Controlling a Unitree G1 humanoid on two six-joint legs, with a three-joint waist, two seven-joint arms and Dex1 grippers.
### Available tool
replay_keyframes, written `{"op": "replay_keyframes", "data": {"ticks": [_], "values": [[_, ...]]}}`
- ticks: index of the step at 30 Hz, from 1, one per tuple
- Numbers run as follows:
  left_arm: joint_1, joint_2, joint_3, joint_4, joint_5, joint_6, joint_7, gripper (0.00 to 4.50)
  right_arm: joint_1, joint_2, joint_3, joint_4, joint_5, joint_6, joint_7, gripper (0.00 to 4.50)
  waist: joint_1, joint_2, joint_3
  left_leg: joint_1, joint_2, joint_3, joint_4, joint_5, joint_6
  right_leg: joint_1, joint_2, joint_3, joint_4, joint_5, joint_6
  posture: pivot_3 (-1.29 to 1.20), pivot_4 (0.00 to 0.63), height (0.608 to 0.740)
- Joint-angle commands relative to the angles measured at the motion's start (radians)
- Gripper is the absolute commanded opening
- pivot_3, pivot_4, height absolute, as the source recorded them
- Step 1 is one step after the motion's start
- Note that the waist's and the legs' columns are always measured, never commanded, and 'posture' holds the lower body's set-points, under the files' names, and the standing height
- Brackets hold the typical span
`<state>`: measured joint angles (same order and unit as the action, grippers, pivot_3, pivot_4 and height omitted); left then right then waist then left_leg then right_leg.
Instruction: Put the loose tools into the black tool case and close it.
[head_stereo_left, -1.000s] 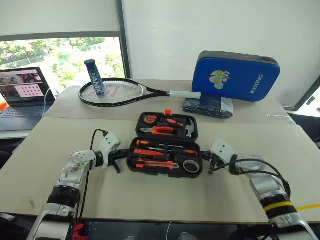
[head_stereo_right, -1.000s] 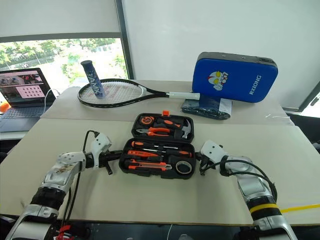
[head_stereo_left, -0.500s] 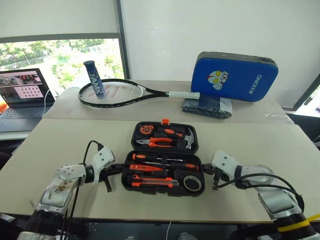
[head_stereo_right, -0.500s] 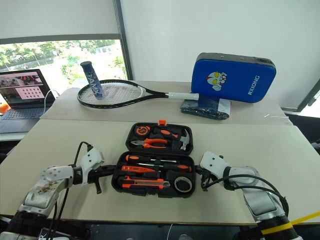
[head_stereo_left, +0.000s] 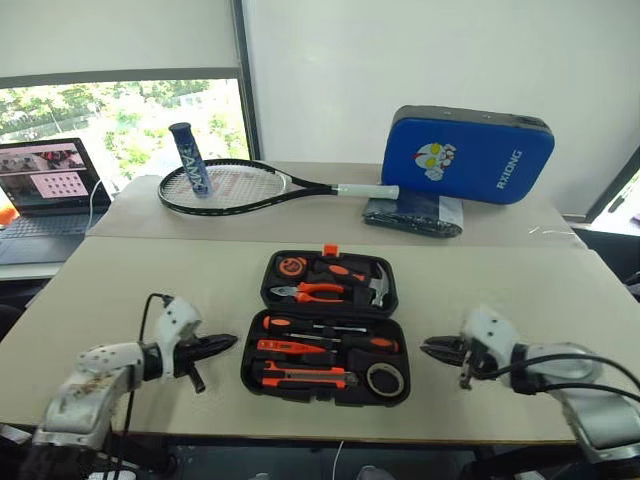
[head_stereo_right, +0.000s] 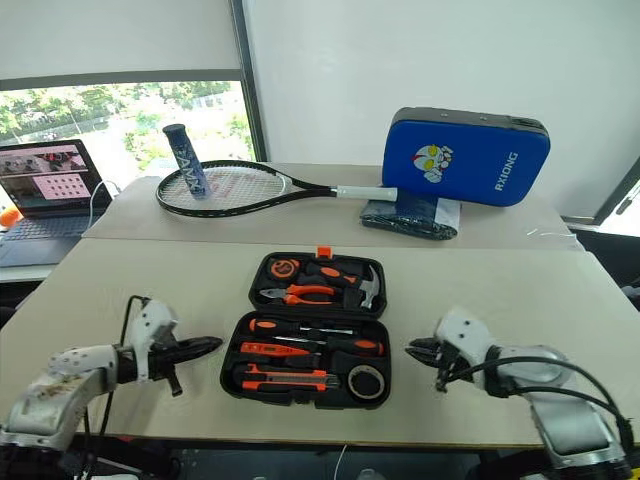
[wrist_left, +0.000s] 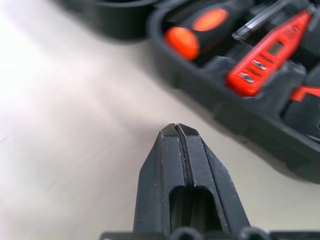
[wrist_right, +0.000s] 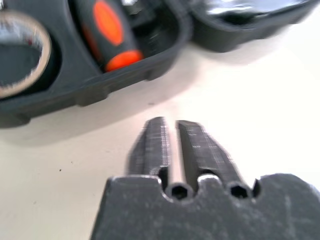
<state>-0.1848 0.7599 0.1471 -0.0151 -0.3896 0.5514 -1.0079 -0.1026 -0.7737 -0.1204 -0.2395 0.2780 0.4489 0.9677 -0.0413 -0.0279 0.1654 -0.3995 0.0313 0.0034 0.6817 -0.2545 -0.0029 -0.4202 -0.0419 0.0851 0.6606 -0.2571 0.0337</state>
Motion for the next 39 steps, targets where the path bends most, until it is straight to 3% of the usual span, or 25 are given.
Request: {"op": "replay_keyframes", "data": {"ticks": [1,4,5,9,13,18,26,29,31,34,37,38,39], "values": [[-0.153,0.040,0.028,0.041,-0.054,0.170,0.031,1.43,-0.102,-0.008,-0.100,-0.079,0.209,0.281,-0.034,2.12,0.000,-0.001,0.000,0.000,0.000,0.000,0.000,0.000,0.000,0.000,0.000,0.000,0.001,0.000,0.000,0.00,0.150,0.740],[-0.294,0.068,-0.035,0.077,-0.055,0.332,0.036,2.51,-0.229,-0.082,-0.045,-0.088,0.251,0.579,-0.087,3.17,-0.001,-0.001,0.001,0.001,-0.001,-0.001,0.001,0.002,0.000,0.001,0.000,0.000,0.002,0.000,0.000,0.00,0.150,0.740],[-0.360,0.064,-0.058,0.092,-0.074,0.402,0.030,2.60,-0.293,-0.109,-0.010,-0.073,0.274,0.691,-0.087,3.51,-0.001,-0.001,0.001,0.000,-0.001,-0.001,0.001,0.002,0.000,0.000,0.000,0.000,0.002,0.000,0.000,0.00,0.150,0.740],[-0.562,0.020,-0.153,0.177,-0.069,0.574,0.051,2.60,-0.557,-0.035,0.013,0.093,0.320,1.013,-0.168,3.51,-0.003,-0.002,0.001,-0.002,-0.001,-0.001,0.001,0.002,0.000,-0.001,0.000,-0.001,0.002,0.000,0.000,0.00,0.150,0.740],[-0.668,-0.034,-0.234,0.265,-0.023,0.610,0.095,2.60,-0.734,0.077,0.028,0.254,0.267,1.143,-0.274,3.51,-0.005,-0.002,0.001,-0.003,-0.001,-0.002,0.000,0.002,0.000,-0.003,0.000,-0.001,0.002,0.000,-0.001,0.00,0.150,0.740],[-0.731,-0.114,-0.269,0.354,0.028,0.578,0.154,2.60,-0.814,0.163,0.062,0.385,0.196,1.150,-0.389,3.51,0.000,-0.002,0.001,-0.009,-0.002,-0.001,-0.001,0.002,0.000,-0.008,-0.001,-0.001,0.003,0.000,-0.001,0.00,0.150,0.740],[-0.755,-0.140,-0.290,0.403,0.063,0.552,0.168,2.60,-0.837,0.208,0.104,0.466,0.143,1.110,-0.453,3.51,0.000,-0.001,0.001,-0.014,-0.002,-0.002,-0.001,0.002,0.000,-0.011,-0.003,-0.002,0.004,0.001,0.000,0.00,0.150,0.740],[-0.759,-0.151,-0.294,0.423,0.074,0.543,0.169,2.60,-0.839,0.220,0.119,0.491,0.127,1.093,-0.470,2.87,-0.001,-0.001,0.001,-0.014,-0.002,-0.002,-0.001,0.002,-0.001,-0.012,-0.003,-0.002,0.004,0.001,0.000,0.00,0.150,0.740],[-0.761,-0.162,-0.299,0.435,0.081,0.541,0.171,2.60,-0.843,0.229,0.122,0.507,0.114,1.079,-0.481,2.06,-0.001,-0.001,0.001,-0.014,-0.003,-0.002,-0.001,0.003,-0.001,-0.012,-0.003,-0.002,0.004,0.001,0.000,0.00,0.150,0.740],[-0.765,-0.181,-0.310,0.459,0.099,0.535,0.176,1.87,-0.852,0.244,0.125,0.535,0.101,1.057,-0.493,1.06,0.005,-0.001,0.001,-0.014,-0.003,-0.002,0.001,0.003,-0.002,-0.012,-0.003,-0.002,0.003,0.001,0.000,0.00,0.150,0.740],[-0.767,-0.191,-0.313,0.490,0.113,0.521,0.183,0.75,-0.858,0.243,0.141,0.553,0.099,1.046,-0.489,0.07,0.006,-0.001,0.001,-0.013,-0.003,-0.003,0.002,0.004,-0.003,-0.010,-0.003,-0.002,0.004,0.001,0.000,0.00,0.150,0.740],[-0.768,-0.196,-0.306,0.501,0.116,0.515,0.190,0.30,-0.860,0.243,0.143,0.558,0.099,1.044,-0.488,0.00,0.006,-0.001,0.001,-0.010,-0.003,-0.003,0.002,0.004,-0.002,-0.007,-0.003,-0.003,0.003,0.001,0.000,0.00,0.150,0.740],[-0.768,-0.199,-0.302,0.511,0.116,0.510,0.192,0.13,-0.861,0.242,0.146,0.561,0.098,1.043,-0.487,0.00,0.006,-0.001,0.000,-0.007,-0.003,-0.003,0.002,0.004,-0.002,-0.004,-0.003,-0.003,0.003,0.001,0.000,0.00,0.150,0.740]]}}
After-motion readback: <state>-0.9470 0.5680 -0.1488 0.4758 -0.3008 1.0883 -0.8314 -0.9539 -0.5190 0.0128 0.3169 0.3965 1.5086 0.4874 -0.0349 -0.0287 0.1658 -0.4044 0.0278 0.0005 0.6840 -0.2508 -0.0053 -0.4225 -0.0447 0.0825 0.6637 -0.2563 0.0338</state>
